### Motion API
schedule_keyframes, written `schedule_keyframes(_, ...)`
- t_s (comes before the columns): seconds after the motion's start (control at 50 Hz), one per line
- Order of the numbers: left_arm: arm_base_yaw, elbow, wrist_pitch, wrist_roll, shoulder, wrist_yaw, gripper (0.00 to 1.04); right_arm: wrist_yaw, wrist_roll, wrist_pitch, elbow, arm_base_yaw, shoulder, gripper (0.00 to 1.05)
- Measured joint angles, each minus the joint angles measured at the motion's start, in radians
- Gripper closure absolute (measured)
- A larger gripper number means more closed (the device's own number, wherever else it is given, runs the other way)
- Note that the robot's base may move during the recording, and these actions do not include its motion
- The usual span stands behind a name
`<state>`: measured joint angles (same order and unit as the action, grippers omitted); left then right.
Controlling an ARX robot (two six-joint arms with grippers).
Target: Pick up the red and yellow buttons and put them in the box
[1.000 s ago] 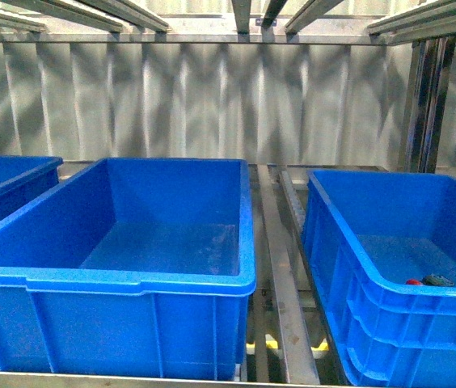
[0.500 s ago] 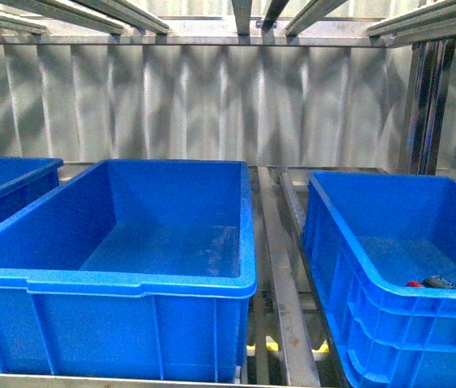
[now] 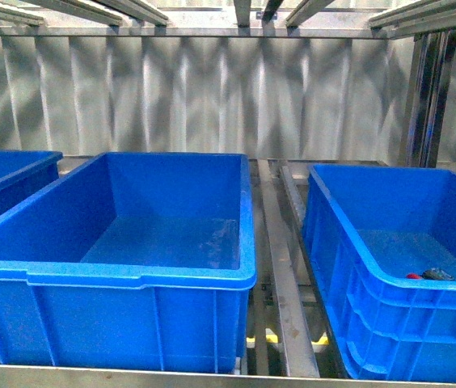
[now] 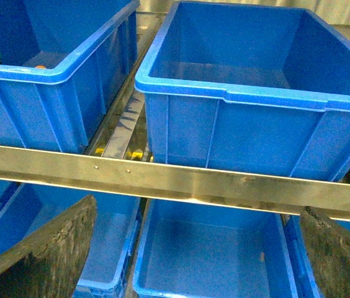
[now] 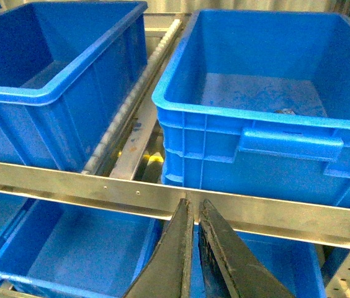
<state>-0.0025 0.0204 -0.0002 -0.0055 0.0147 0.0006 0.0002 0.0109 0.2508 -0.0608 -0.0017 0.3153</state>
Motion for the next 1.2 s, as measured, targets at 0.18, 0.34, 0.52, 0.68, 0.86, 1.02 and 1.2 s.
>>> schedule_keyframes(0.18,0.0,0.0,0.0,0.0,0.0,0.0,0.08,0.0,0.0,-0.031,0.018,0.0,-0.048,1.01)
schedule_keyframes(0.34,0.0,0.0,0.0,0.0,0.0,0.0,0.08,-0.001,0.0,-0.038,0.039,0.0,-0.09,1.01)
schedule_keyframes(0.52,0.0,0.0,0.0,0.0,0.0,0.0,0.08,0.0,0.0,-0.076,0.039,0.0,-0.142,1.01)
schedule_keyframes(0.68,0.0,0.0,0.0,0.0,0.0,0.0,0.08,0.0,0.0,-0.246,0.039,0.0,-0.31,1.01)
schedule_keyframes(0.86,0.0,0.0,0.0,0.0,0.0,0.0,0.08,0.0,0.0,-0.249,0.039,0.0,-0.311,1.01)
schedule_keyframes(1.02,0.0,0.0,0.0,0.0,0.0,0.0,0.08,0.0,0.0,-0.249,0.039,0.0,-0.311,1.01)
schedule_keyframes(1.2,0.0,0.0,0.0,0.0,0.0,0.0,0.08,0.0,0.0,-0.249,0.039,0.0,-0.311,0.68)
